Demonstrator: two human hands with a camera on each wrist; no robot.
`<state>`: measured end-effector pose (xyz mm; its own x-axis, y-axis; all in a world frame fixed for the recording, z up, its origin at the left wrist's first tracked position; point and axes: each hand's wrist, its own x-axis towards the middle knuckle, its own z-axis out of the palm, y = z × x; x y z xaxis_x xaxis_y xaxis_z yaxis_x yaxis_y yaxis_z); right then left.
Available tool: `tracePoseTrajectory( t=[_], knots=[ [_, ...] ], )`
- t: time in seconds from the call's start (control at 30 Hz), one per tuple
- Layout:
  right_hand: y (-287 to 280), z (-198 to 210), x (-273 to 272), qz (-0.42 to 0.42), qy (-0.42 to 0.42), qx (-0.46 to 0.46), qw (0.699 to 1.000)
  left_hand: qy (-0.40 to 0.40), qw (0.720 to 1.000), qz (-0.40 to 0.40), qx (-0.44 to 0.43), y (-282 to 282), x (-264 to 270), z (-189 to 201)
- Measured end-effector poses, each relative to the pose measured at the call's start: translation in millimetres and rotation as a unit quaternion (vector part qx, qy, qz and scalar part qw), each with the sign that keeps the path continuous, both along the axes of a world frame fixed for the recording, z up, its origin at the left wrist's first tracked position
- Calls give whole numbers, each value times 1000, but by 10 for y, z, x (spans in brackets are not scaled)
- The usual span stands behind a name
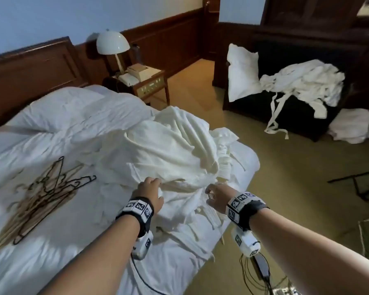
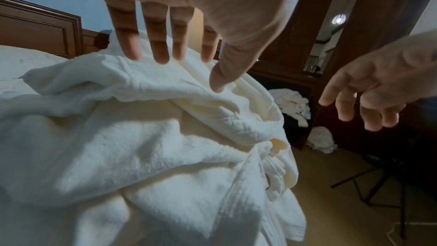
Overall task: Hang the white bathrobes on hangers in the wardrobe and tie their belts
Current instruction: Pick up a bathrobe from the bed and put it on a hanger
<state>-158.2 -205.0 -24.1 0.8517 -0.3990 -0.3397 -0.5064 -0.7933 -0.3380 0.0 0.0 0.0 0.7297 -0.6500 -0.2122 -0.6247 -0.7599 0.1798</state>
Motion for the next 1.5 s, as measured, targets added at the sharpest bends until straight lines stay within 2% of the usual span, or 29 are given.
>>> tracePoseTrajectory(
  t=[0.13, 0.23, 0.3, 0.37, 0.43, 0.47, 0.57, 0.63, 0.73, 0.83, 0.9, 1.0, 1.07, 1.13, 1.17, 1.2, 1.27, 1.33, 1.37, 1.43, 1.5],
  knots=[
    [-218, -134, 223, 7, 17, 12, 1000, -66, 996, 14, 53, -267, 242, -181],
    [-372, -217, 381, 20, 23, 4, 1000, -77, 990, 72, 93, -404, 552, -272],
    [-521, -239, 464, 26, 39, -6, 999, -97, 986, 58, 121, -504, 716, -279],
    [-701, -215, 581, 32, 50, -19, 998, -84, 988, 21, 131, -612, 803, -236],
    [-869, -197, 721, 54, 41, -49, 997, -19, 998, 40, 54, -674, 863, -106],
    [-949, -204, 800, 76, 38, -69, 994, 15, 997, 75, -28, -700, 926, -19],
    [-1068, -210, 1035, 136, 39, -127, 982, 80, 951, 171, -246, -696, 1124, 412],
    [-1088, -173, 1227, 151, 3, -151, 977, 60, 928, 185, -318, -648, 1240, 755],
    [-1135, -13, 1652, 137, -84, -111, 981, -3, 915, 184, -360, -490, 1334, 1202],
    [-1267, 263, 2116, 128, -121, -56, 983, -61, 905, 217, -361, -267, 1272, 1409],
    [-1333, 542, 2387, 101, -170, 4, 980, -76, 902, 245, -347, -156, 1161, 1411],
    [-1274, 1102, 2734, 83, -274, 97, 953, -9, 916, 263, -303, -124, 989, 1305],
    [-1132, 1455, 2875, 134, -323, 126, 928, 56, 938, 267, -215, -246, 865, 1220],
    [-940, 1745, 2868, 219, -346, 155, 899, 81, 947, 286, -117, -475, 726, 1115],
    [-840, 1851, 2821, 274, -349, 166, 881, 75, 949, 292, -97, -602, 670, 1026],
    [-747, 1916, 2751, 327, -348, 171, 862, 51, 948, 294, -112, -741, 626, 942],
    [-616, 1933, 2587, 405, -332, 183, 832, 0, 929, 324, -178, -980, 628, 786],
    [-605, 1847, 2495, 438, -315, 213, 815, -16, 886, 402, -230, -1077, 731, 770],
    [-654, 1784, 2493, 437, -305, 228, 815, 2, 857, 446, -257, -1072, 796, 762],
    [-860, 1608, 2530, 421, -281, 224, 833, 25, 801, 504, -321, -990, 894, 719],
    [-1136, 1379, 2570, 408, -230, 156, 870, 20, 786, 509, -351, -906, 913, 709]
  ],
)
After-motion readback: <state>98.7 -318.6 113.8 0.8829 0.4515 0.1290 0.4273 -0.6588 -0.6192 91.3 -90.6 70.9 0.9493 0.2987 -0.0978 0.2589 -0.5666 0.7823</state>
